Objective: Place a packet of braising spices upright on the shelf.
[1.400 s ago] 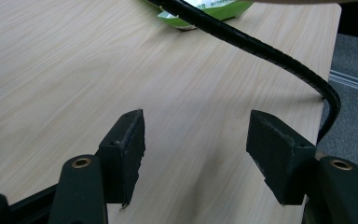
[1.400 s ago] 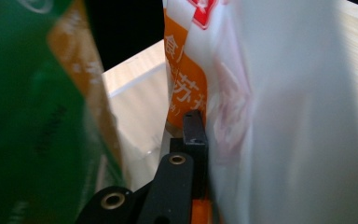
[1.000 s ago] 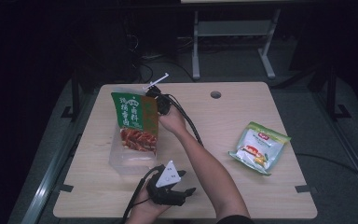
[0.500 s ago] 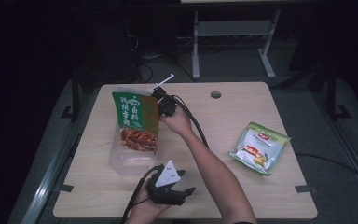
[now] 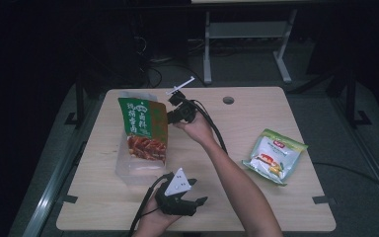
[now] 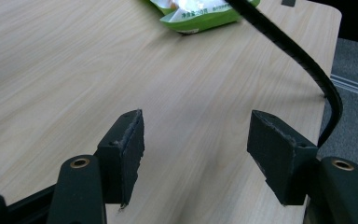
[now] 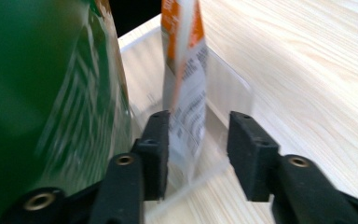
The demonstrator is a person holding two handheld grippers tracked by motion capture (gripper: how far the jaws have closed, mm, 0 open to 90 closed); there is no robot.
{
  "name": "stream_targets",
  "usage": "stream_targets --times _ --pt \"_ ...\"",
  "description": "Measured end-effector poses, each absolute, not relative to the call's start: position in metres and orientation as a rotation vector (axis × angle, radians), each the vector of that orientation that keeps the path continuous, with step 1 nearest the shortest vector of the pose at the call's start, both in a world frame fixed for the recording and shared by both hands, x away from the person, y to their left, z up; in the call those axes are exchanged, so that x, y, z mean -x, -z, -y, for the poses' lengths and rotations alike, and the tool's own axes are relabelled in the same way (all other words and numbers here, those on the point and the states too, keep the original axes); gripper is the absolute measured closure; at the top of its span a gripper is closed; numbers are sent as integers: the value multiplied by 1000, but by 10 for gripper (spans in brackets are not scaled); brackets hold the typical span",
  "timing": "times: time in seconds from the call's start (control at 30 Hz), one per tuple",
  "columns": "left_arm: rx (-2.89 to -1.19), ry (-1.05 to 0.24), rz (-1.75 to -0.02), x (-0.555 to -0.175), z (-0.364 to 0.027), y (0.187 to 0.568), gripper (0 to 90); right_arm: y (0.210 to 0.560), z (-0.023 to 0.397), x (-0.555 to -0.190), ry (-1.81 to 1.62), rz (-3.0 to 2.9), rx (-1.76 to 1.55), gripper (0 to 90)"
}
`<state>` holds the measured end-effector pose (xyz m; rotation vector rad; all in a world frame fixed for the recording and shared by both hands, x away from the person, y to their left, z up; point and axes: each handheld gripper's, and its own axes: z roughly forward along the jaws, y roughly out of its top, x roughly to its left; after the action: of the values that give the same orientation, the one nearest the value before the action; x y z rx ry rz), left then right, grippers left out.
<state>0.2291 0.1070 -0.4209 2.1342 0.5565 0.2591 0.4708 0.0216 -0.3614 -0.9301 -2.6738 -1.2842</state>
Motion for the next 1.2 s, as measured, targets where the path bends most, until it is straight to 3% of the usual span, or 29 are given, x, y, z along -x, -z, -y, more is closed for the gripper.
stream_targets --times 0.2,1.2 --pt "-2136 -257 -550 -232 -101 419 358 358 12 -461 1284 2672 967 511" --pt "-2149 -232 -529 -267 -51 415 352 352 160 -401 1200 2699 1243 383"
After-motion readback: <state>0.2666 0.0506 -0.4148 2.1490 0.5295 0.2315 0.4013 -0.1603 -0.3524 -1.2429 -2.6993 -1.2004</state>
